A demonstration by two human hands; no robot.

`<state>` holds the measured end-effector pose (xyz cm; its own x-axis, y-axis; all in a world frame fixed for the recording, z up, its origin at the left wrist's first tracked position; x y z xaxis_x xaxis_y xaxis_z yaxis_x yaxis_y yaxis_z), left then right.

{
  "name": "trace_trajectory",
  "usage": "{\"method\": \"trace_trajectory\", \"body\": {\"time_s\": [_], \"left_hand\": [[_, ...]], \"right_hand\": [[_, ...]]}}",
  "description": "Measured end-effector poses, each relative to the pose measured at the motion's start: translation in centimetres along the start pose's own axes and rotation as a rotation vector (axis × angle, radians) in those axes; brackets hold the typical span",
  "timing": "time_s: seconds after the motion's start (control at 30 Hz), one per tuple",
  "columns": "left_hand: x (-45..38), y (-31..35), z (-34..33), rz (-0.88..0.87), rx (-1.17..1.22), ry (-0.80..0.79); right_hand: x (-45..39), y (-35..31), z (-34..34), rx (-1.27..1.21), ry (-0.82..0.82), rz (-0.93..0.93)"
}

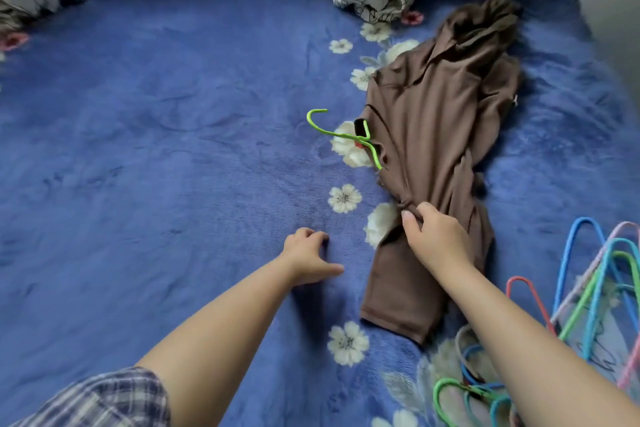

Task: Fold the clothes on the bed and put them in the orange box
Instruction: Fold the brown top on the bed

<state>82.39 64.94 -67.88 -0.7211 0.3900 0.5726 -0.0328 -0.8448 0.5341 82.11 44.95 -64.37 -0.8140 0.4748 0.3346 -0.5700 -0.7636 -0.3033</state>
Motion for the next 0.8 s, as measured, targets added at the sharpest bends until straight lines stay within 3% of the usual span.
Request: {"method": "trace_trajectory", "body": {"time_s": [0.1,0.17,0.3,0.43,0.57,0.8], "left_hand": [[1.5,3.1,3.6,0.034,0.707,0.105],[2.9,6.3,7.1,-0.087,0.807,0.294],[8.7,13.8,14.7,-0.345,0.549,0.641],[14.4,19.4,20.1,-0.514,0.103,0.706],[22.7,24.6,24.3,-0.592,-0.033,0.714],[38.0,31.3,30.9,-0.692,-0.052,0.835]], "right_hand": [[1.8,0.5,3.5,-0.116,0.072,0.045],[3.3,0.6,6.4,-0.143,0.105,0.08],[7.6,0.3,14.2,-0.25,0.17,0.145],[11.2,-1.2,20.5,-0.34,0.166,0.233],[16.1,-2.9,27.7,-0.457,0.118,0.4],[27.5,-8.4,42.5,-0.485,-0.284,0.579]]}}
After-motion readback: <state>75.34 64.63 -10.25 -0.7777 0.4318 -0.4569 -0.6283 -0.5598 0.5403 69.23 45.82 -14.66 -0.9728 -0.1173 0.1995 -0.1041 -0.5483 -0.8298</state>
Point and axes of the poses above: each hand's wrist, its own x-axis away from the middle knuckle, its own z-axis out of the back of the hand, y = z × x, the point moved 4 cm from there along -x, towards the middle knuckle, and after that the axes turned 15 degrees about -z, right-handed, at the moved point
